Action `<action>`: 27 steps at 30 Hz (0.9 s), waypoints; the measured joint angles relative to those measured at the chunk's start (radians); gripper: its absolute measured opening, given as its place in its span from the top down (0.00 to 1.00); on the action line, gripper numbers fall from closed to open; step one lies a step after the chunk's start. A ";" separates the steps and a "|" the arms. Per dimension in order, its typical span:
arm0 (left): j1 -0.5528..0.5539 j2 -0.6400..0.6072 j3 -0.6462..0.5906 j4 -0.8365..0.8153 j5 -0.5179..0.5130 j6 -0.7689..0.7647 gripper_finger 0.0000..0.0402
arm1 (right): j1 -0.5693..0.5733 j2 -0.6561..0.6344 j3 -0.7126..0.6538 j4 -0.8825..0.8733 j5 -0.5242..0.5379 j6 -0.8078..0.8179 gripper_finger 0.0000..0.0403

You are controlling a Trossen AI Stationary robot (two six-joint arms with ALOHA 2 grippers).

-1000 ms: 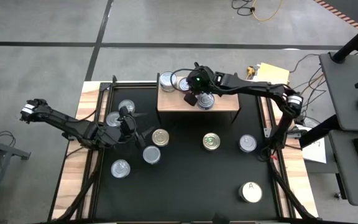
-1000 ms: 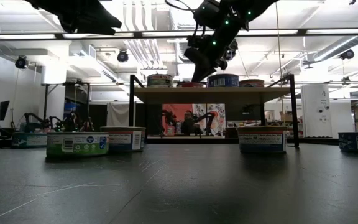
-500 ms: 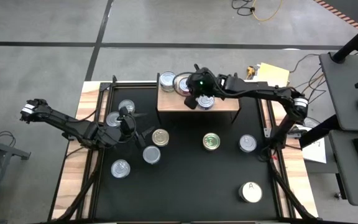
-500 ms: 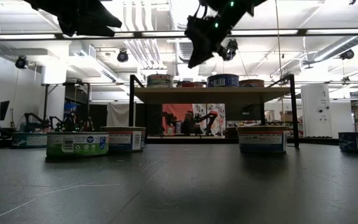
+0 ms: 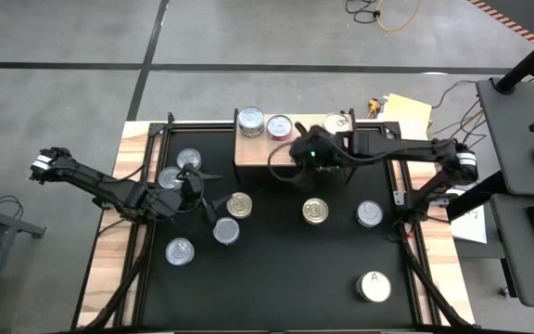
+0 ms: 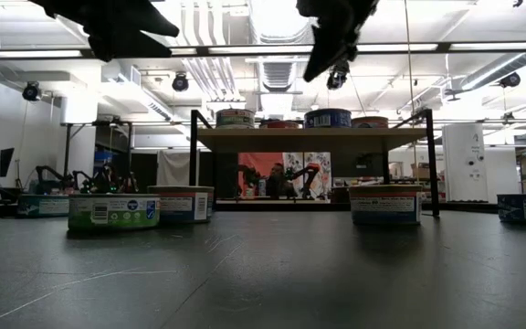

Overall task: Stack canned seafood by type on shelf
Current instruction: Stack the green white tuna can on top of the green white tuna can on the shelf

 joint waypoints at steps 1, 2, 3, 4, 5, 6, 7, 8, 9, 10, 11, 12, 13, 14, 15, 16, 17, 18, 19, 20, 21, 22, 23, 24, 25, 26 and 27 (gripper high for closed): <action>0.000 0.005 0.000 0.001 0.020 -0.008 0.28 | 0.016 -0.006 -0.008 -0.020 0.000 0.014 0.98; 0.000 0.010 0.000 0.001 0.041 -0.010 0.28 | 0.033 -0.012 -0.017 -0.036 -0.001 0.030 0.98; 0.000 0.019 0.000 0.001 0.062 -0.015 0.28 | 0.049 -0.019 -0.024 -0.046 -0.001 0.048 0.98; 0.000 0.030 0.000 0.001 0.083 -0.024 0.28 | 0.065 -0.026 -0.032 -0.054 -0.003 0.065 0.98; 0.000 0.043 0.000 0.001 0.098 -0.035 0.28 | 0.082 -0.030 -0.040 -0.062 -0.005 0.079 0.98; -0.001 0.058 0.000 0.001 0.106 -0.046 0.28 | 0.100 -0.036 -0.049 -0.067 -0.007 0.098 0.98; -0.001 0.075 0.000 0.001 0.116 -0.057 0.28 | 0.118 -0.041 -0.059 -0.067 -0.007 0.113 0.98; -0.002 0.094 0.000 0.002 0.118 -0.070 0.28 | 0.136 -0.045 -0.069 -0.067 -0.008 0.127 0.98; -0.002 0.113 0.000 0.004 0.119 -0.082 0.28 | 0.154 -0.046 -0.077 -0.068 -0.008 0.140 0.98; -0.002 0.132 0.000 0.008 0.120 -0.092 0.28 | 0.173 -0.049 -0.085 -0.068 -0.008 0.154 0.98; -0.002 0.153 0.000 0.016 0.121 -0.099 0.28 | 0.191 -0.051 -0.093 -0.069 -0.008 0.168 0.98; -0.002 0.173 0.000 0.032 0.121 -0.106 0.28 | 0.209 -0.052 -0.101 -0.070 -0.008 0.181 0.98; -0.002 0.190 0.000 0.048 0.121 -0.110 0.28 | 0.228 -0.053 -0.109 -0.069 -0.008 0.200 0.98; -0.003 0.207 0.000 0.064 0.122 -0.111 0.28 | 0.247 -0.054 -0.118 -0.067 -0.007 0.215 0.98; -0.005 0.223 0.000 0.083 0.123 -0.111 0.28 | 0.266 -0.054 -0.127 -0.067 -0.008 0.232 0.98; -0.008 0.236 0.000 0.101 0.126 -0.111 0.28 | 0.285 -0.054 -0.137 -0.066 -0.007 0.251 0.98; -0.011 0.247 0.000 0.111 0.131 -0.111 0.28 | 0.303 -0.055 -0.146 -0.067 -0.007 0.268 0.98; -0.012 0.256 0.000 0.119 0.141 -0.111 0.28 | 0.320 -0.055 -0.156 -0.067 -0.007 0.288 0.98; -0.014 0.264 0.000 0.125 0.148 -0.111 0.28 | 0.337 -0.055 -0.164 -0.067 -0.007 0.308 0.98; -0.016 0.271 0.000 0.125 0.150 -0.111 0.28 | 0.354 -0.055 -0.172 -0.067 -0.007 0.326 0.98; -0.017 0.277 0.000 0.125 0.151 -0.111 0.28 | 0.368 -0.055 -0.179 -0.067 -0.007 0.343 0.98; -0.018 0.282 0.000 0.128 0.151 -0.111 0.28 | 0.383 -0.055 -0.185 -0.066 -0.007 0.362 0.98; -0.018 0.286 0.000 0.129 0.150 -0.111 0.28 | 0.397 -0.055 -0.192 -0.066 -0.007 0.379 0.98; -0.018 0.291 0.000 0.129 0.150 -0.111 0.28 | 0.411 -0.055 -0.200 -0.066 -0.007 0.396 0.98; -0.019 0.296 0.001 0.130 0.150 -0.111 0.28 | 0.425 -0.056 -0.208 -0.067 -0.007 0.415 0.98; -0.022 0.302 0.004 0.133 0.150 -0.111 0.28 | 0.438 -0.056 -0.216 -0.067 -0.007 0.435 0.98; -0.026 0.308 0.010 0.136 0.150 -0.111 0.28 | 0.451 -0.057 -0.224 -0.068 -0.007 0.452 0.98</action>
